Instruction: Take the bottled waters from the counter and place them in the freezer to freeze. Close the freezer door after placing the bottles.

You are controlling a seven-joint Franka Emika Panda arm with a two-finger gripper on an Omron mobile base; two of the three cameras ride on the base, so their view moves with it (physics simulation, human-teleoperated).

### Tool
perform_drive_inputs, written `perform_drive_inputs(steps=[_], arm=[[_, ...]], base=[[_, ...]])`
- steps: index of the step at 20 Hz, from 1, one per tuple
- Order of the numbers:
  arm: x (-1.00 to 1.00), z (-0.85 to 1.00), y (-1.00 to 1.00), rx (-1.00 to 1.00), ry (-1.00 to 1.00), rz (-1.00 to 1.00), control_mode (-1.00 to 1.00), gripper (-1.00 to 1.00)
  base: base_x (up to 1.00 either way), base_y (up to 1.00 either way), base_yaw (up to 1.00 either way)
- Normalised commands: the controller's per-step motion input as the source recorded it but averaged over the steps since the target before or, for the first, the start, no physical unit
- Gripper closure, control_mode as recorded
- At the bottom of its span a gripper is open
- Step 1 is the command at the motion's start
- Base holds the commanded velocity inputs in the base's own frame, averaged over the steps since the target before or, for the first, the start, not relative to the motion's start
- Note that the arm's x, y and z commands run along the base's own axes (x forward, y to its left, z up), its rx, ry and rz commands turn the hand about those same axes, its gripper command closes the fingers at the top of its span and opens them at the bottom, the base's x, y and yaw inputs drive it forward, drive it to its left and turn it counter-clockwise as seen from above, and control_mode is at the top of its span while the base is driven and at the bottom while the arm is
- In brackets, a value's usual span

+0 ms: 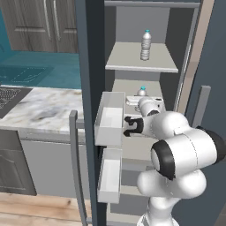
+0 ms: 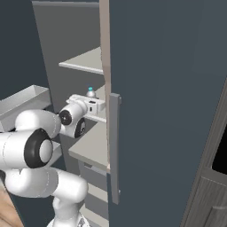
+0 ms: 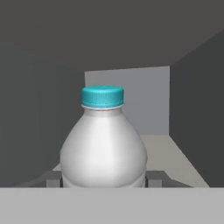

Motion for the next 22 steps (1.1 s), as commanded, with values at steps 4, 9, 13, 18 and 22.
perform_drive_inputs(steps=[4, 9, 13, 18, 22], arm=[[0.01, -0.33, 0.0, -0.05, 0.02, 0.0, -1.0, 1.0], [0.02, -0.12, -0.04, 0.0, 0.0, 0.0, -1.0, 1.0], [0.04, -0.03, -0.05, 0.0, -0.02, 0.0, -1.0, 1.0], [0.11, 0.0, -0.04, 0.0, 0.0, 0.0, -1.0, 1.0], [0.19, 0.0, -0.02, 0.0, 0.0, 0.0, -1.0, 1.0]], base=[[0.0, 0.0, 0.0], [0.0, 0.0, 0.0], [0.0, 0.0, 0.0], [0.0, 0.0, 0.0], [0.0, 0.0, 0.0]])
